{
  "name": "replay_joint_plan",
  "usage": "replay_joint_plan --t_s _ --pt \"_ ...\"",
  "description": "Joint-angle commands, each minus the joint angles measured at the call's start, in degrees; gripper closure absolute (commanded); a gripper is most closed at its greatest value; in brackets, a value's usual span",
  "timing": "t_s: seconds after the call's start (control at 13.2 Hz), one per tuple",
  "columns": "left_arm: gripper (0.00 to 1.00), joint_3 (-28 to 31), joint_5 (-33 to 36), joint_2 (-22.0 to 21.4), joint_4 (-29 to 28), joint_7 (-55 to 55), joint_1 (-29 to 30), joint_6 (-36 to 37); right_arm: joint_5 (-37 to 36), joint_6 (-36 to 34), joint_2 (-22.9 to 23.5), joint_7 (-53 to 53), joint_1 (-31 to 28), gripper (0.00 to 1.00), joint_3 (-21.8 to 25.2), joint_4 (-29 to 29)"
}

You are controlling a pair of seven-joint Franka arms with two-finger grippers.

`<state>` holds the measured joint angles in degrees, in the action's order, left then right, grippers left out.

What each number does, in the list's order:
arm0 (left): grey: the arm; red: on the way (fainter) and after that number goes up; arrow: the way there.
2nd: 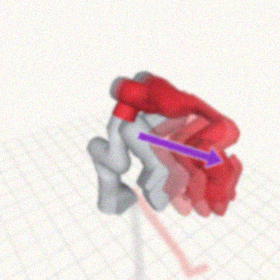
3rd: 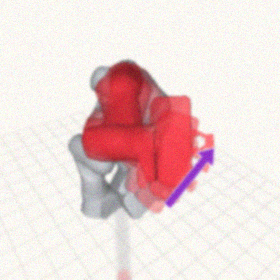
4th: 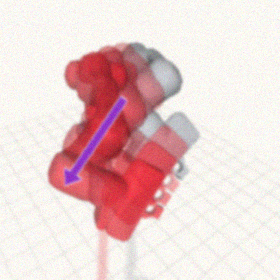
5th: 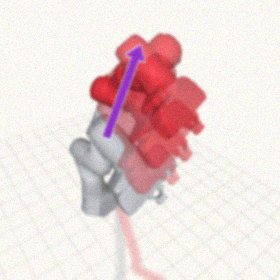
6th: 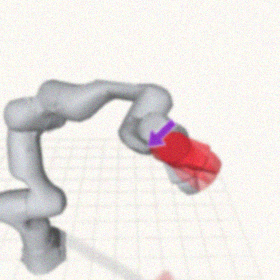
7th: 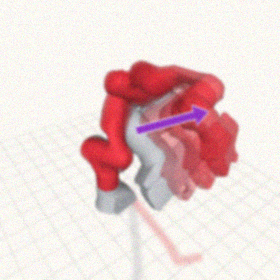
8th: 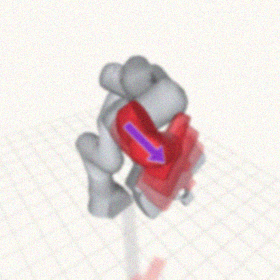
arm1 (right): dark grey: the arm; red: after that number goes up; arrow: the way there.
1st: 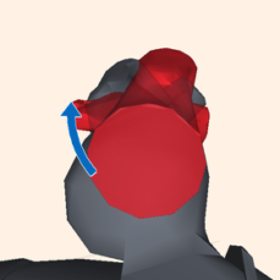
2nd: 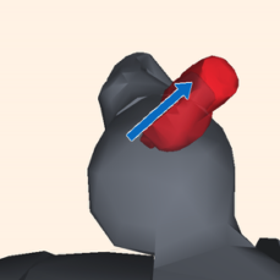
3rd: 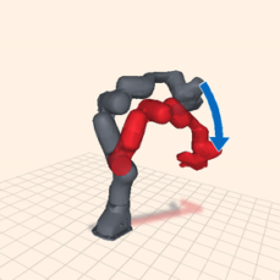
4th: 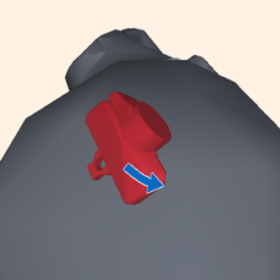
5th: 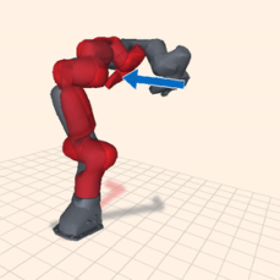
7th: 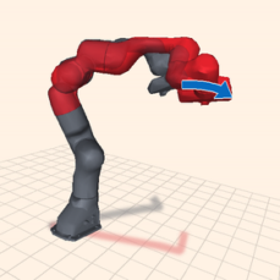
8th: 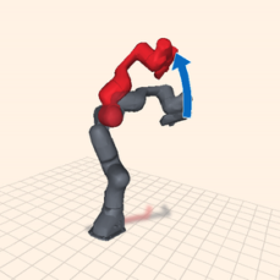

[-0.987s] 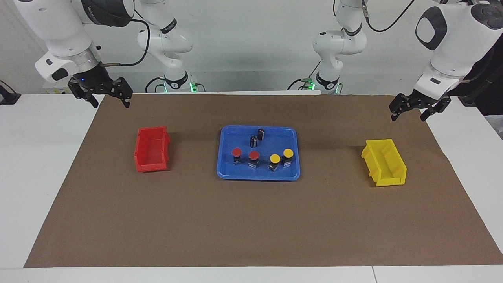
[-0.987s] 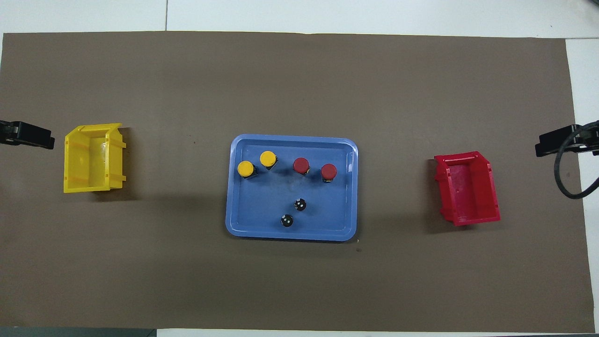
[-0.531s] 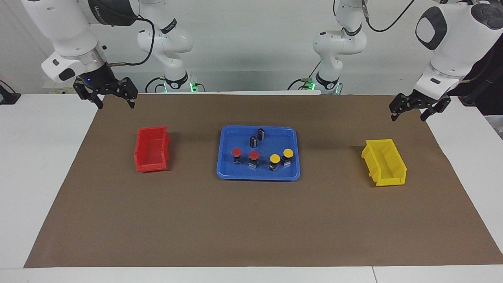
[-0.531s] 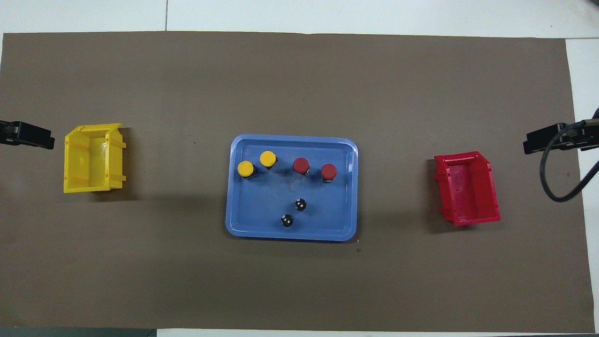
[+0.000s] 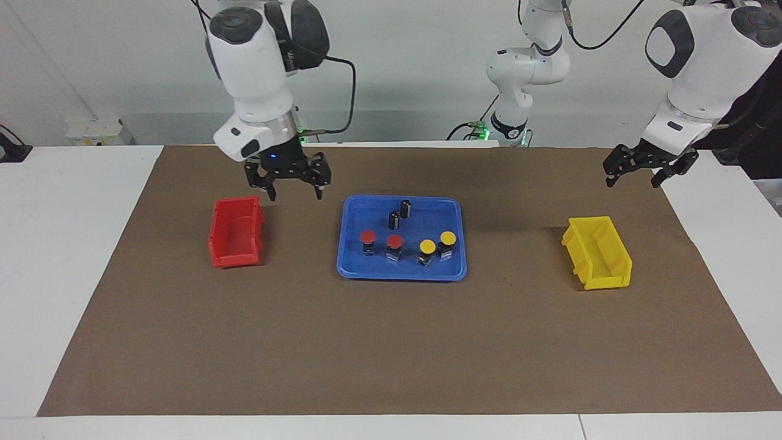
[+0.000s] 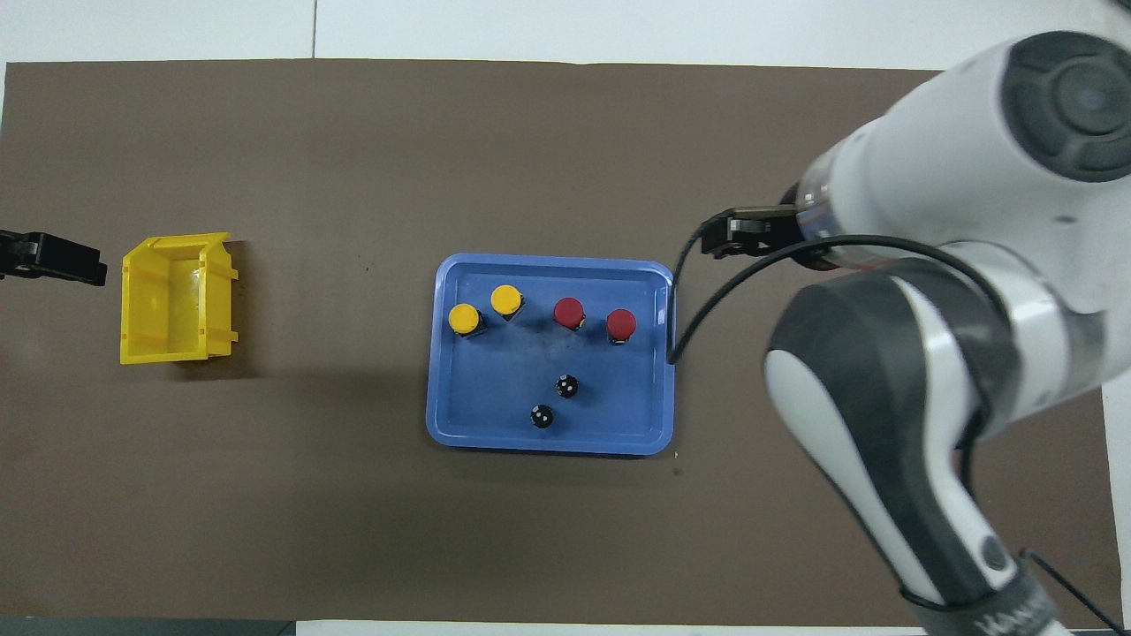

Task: Sort red and yellow buttons by color
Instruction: 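Reach the right gripper over the tray and grasp a red button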

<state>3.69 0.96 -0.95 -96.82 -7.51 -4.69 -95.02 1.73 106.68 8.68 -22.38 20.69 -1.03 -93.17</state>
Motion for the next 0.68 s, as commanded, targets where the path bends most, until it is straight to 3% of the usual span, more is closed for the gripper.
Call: replay_joint_plan --t_s 0.0,0.23,0.61 --pt "0.00 -0.2 -2.0 -1.2 -0.7 0.8 0.6 1.0 0.6 6.7 1.8 -2.0 2.0 0.00 0.3 -4.6" --pt "0.00 -0.2 -2.0 -1.4 -0.7 1.9 0.6 1.6 0.6 14.7 -0.1 -3.0 2.9 0.00 0.1 -13.0" --pt "0.00 -0.1 -1.8 -1.5 -1.0 2.8 0.6 2.5 0.9 19.1 2.2 -3.5 5.8 0.00 0.0 -14.7"
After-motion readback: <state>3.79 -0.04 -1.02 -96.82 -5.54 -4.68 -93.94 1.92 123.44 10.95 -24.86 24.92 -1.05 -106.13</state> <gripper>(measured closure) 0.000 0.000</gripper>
